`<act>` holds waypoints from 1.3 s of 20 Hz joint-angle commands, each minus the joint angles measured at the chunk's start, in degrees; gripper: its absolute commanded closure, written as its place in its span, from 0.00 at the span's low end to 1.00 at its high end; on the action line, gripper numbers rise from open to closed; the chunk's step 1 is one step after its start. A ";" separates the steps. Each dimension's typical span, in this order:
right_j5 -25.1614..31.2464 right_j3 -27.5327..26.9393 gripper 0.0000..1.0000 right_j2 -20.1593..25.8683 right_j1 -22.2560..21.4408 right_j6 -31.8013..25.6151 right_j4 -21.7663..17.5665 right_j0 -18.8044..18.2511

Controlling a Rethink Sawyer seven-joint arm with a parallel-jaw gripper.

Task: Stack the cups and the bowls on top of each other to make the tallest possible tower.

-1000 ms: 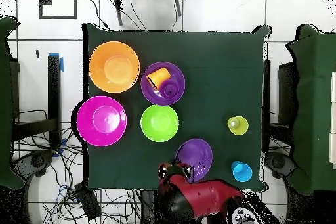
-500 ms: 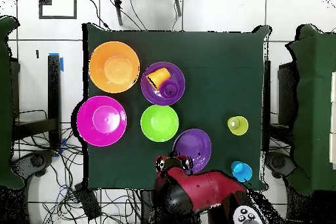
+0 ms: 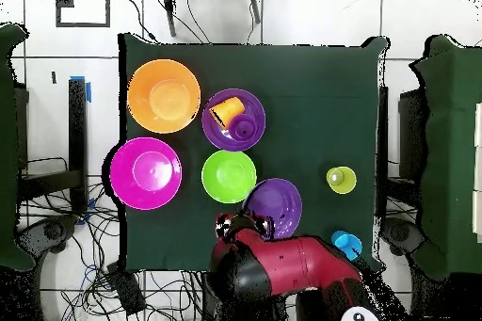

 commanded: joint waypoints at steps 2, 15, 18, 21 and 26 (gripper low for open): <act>13.94 5.03 1.00 17.20 -12.76 -10.00 16.26 -4.06; 21.68 -4.66 1.00 19.61 -13.89 -6.62 20.05 -2.70; 21.62 -4.44 1.00 21.23 -13.50 -7.32 21.85 -3.99; 23.09 -5.07 1.00 21.44 -14.40 -7.83 22.10 -4.66; 31.15 -15.16 1.00 20.07 -11.42 -5.31 19.76 -3.59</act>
